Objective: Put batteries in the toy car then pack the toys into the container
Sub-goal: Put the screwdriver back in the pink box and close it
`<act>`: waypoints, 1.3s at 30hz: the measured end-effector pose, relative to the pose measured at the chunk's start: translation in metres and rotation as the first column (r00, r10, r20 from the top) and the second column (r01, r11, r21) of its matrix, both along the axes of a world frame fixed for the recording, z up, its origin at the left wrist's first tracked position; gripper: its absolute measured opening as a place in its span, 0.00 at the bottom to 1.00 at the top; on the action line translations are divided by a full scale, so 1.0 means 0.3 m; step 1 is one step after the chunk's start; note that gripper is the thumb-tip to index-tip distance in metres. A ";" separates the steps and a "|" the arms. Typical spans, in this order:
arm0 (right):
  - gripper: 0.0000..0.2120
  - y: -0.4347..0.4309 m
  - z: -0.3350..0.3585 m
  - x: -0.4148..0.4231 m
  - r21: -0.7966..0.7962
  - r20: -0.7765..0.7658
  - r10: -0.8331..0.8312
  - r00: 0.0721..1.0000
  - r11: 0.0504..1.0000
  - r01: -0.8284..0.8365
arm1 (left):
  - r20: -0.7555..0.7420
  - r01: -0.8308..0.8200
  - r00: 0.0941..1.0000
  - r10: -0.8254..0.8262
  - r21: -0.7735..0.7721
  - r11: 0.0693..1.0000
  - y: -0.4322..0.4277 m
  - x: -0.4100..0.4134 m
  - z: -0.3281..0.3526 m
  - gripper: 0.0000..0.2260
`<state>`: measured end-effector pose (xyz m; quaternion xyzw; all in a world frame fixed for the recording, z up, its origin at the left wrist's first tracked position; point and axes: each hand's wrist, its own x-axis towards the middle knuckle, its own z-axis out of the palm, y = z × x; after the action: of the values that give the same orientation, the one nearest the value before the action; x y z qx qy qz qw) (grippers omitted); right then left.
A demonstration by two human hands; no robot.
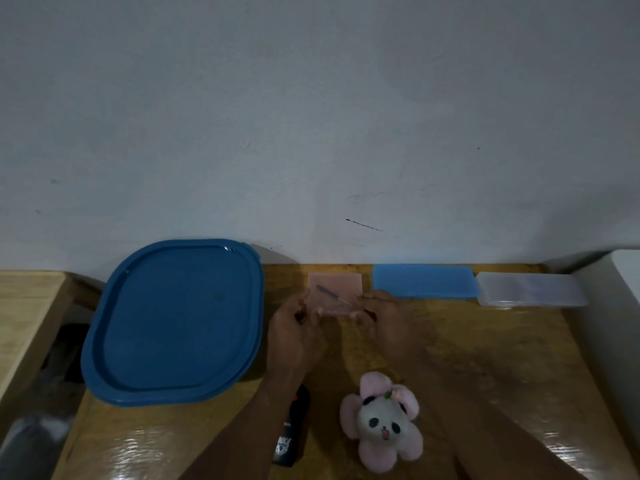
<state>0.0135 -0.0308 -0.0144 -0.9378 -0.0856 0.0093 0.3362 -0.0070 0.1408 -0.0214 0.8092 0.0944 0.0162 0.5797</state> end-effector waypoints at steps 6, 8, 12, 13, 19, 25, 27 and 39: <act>0.14 0.008 0.008 -0.010 0.010 -0.003 -0.011 1.000 1.000 0.011 | -0.022 -0.013 1.000 0.016 0.112 0.994 -0.008 0.001 -0.003 0.07; 0.13 0.009 -0.003 -0.007 -0.001 -0.002 -0.011 1.000 1.000 0.011 | -0.031 -0.003 0.999 0.009 0.196 0.981 -0.009 0.002 -0.001 0.08; 0.09 0.017 -0.016 -0.007 -0.068 -0.011 -0.025 1.000 0.997 0.024 | -0.054 0.004 0.998 0.012 0.286 0.958 -0.014 0.009 0.007 0.06; 0.09 0.019 -0.017 -0.009 -0.088 -0.003 -0.012 1.000 0.996 0.012 | -0.067 0.008 0.998 0.013 0.297 0.955 -0.017 0.009 0.013 0.06; 0.11 0.022 0.033 -0.042 -0.050 -0.111 -0.010 0.994 0.999 0.005 | -0.144 0.062 0.989 0.004 0.447 0.892 -0.030 -0.028 0.060 0.03; 0.18 0.022 0.121 -0.092 -0.066 -0.307 -0.042 0.951 0.998 0.023 | -0.051 0.091 0.996 -0.076 0.522 0.848 -0.024 -0.127 0.159 0.08; 0.17 0.040 0.164 -0.112 -0.038 -0.341 -0.050 0.939 0.998 0.040 | -0.011 0.079 0.996 -0.086 0.523 0.849 -0.006 -0.150 0.207 0.10; 0.10 0.272 0.342 -0.229 -0.087 0.017 0.099 0.995 0.991 -0.097 | 0.143 -0.124 0.989 0.049 0.584 0.802 0.234 -0.238 0.438 0.16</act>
<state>-0.0554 0.0507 0.0881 -0.9462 -0.1345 0.0197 0.2936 -0.0784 0.2111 0.1100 0.9417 0.0862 0.1198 0.3022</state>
